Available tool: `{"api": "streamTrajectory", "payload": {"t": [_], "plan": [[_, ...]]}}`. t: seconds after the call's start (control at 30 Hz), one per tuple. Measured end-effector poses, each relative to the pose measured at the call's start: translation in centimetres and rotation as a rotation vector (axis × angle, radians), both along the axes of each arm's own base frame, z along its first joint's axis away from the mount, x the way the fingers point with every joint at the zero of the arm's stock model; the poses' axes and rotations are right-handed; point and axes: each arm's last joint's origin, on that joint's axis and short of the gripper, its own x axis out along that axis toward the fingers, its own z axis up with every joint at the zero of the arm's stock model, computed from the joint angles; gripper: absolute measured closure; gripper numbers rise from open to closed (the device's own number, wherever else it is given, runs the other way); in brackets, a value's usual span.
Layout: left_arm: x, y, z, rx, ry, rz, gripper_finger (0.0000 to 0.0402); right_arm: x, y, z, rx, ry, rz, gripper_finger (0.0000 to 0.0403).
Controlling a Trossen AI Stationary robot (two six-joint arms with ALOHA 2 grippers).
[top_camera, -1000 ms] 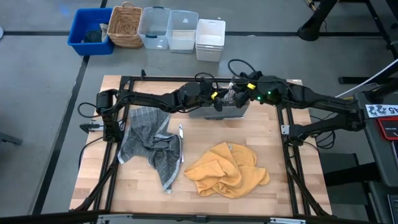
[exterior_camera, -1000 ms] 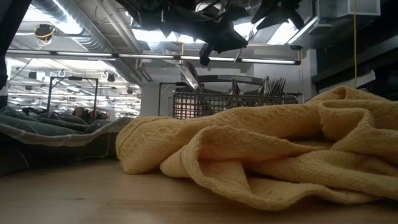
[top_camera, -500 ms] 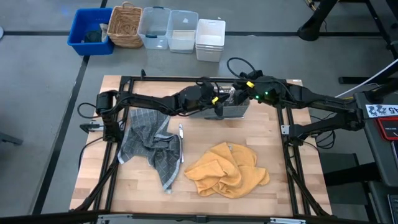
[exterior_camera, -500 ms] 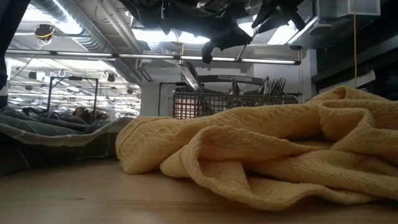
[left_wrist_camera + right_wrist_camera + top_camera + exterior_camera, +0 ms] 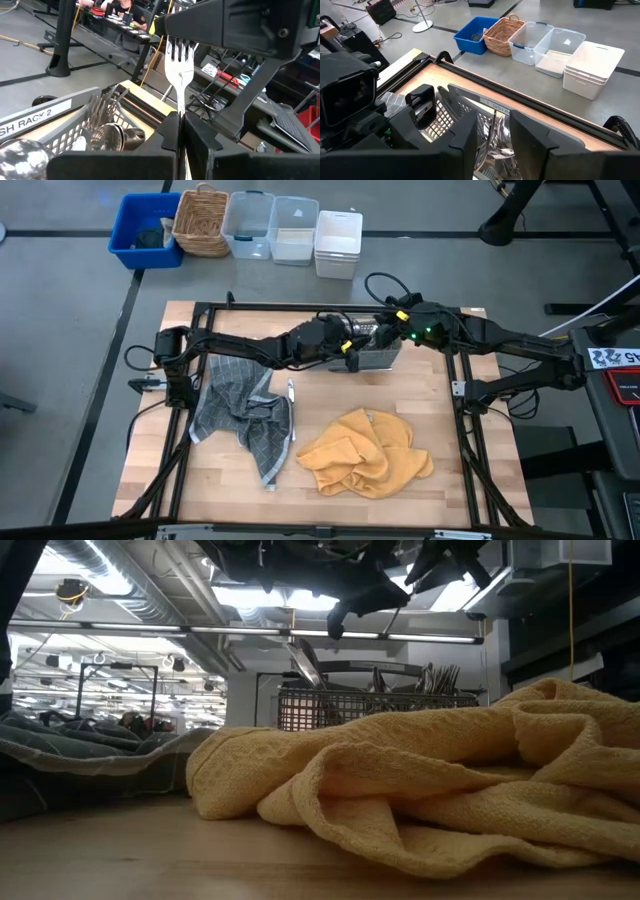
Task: Sort silverware
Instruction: Put the silver fork into the gray utensil holder
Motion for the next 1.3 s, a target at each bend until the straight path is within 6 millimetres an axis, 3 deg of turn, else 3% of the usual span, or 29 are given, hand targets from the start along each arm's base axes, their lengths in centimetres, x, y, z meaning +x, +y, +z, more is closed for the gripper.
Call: {"api": "streamTrajectory", "payload": {"t": [0.1,0.33,0.63,1.03,1.3], "plan": [[0.0,0.0,0.0,0.0,0.0,-0.001,0.0392,0.0,0.0,0.0,0.0,0.0,0.0,0.0306],[0.0,0.0,0.0,0.0,0.0,0.0,0.0391,0.0,0.0,0.0,-0.004,0.001,0.007,0.0392],[0.0,0.1,0.0,0.017,0.01,0.001,0.0374,0.0,0.0,0.0,-0.05,0.049,0.052,0.0397],[-0.1,0.6,-0.1,0.045,0.03,0.021,0.0282,-0.1,-0.1,0.0,-0.156,0.133,0.037,0.04],[-0.1,0.7,-0.1,0.044,0.029,0.023,0.0274,-2.1,-0.5,0.2,-0.218,0.242,-0.049,0.0401]]}}
